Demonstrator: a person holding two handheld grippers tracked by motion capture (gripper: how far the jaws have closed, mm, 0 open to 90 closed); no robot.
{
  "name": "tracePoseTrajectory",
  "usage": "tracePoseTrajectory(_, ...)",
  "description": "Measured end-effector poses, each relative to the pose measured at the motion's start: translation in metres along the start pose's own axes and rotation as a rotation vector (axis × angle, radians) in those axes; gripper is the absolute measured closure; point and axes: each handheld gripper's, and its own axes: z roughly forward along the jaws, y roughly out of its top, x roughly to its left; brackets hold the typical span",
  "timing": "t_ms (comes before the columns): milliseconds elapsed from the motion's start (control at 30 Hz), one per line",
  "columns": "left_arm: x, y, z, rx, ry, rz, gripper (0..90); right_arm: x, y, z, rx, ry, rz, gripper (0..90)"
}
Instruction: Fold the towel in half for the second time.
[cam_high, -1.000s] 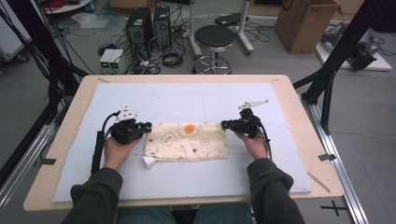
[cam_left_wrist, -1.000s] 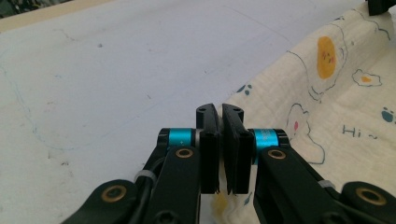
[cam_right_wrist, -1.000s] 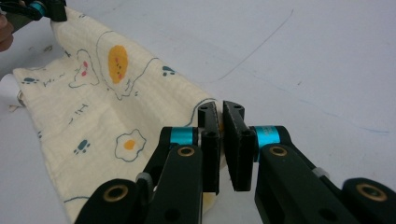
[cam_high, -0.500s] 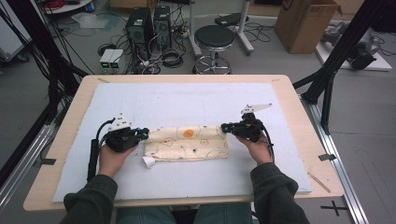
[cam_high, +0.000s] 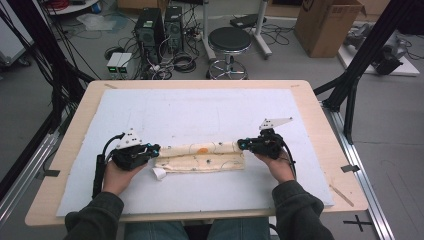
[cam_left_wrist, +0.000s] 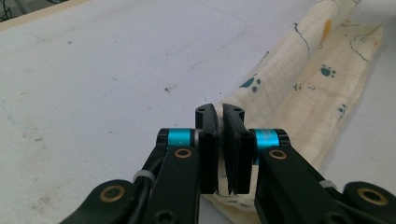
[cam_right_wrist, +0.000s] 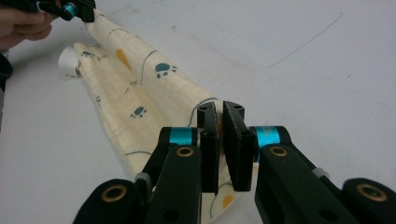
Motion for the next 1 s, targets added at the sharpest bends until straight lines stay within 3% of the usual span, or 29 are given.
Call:
tracePoseTrajectory(300,-0.008,-0.001,-0.004,0.016,-0.010,0.035,84.1,0.008,-0.009,-0.003,0.023,0.012,-0.018,85.0)
tracePoseTrajectory(467,-0.011,-0.014,-0.004,0.029,-0.018,0.019,84.2,0.012,-0.017,-0.003,0.041,0.019,-0.022,84.9)
tracePoseTrajectory(867,-0.017,-0.025,-0.009,0.047,-0.054,0.013,82.7,0.017,-0.028,-0.004,0.064,0.023,-0.028,83.3)
tracePoseTrajectory(1000,-0.017,-0.028,-0.010,0.063,-0.074,0.009,77.3,0.017,-0.033,-0.004,0.070,0.027,-0.019,80.2)
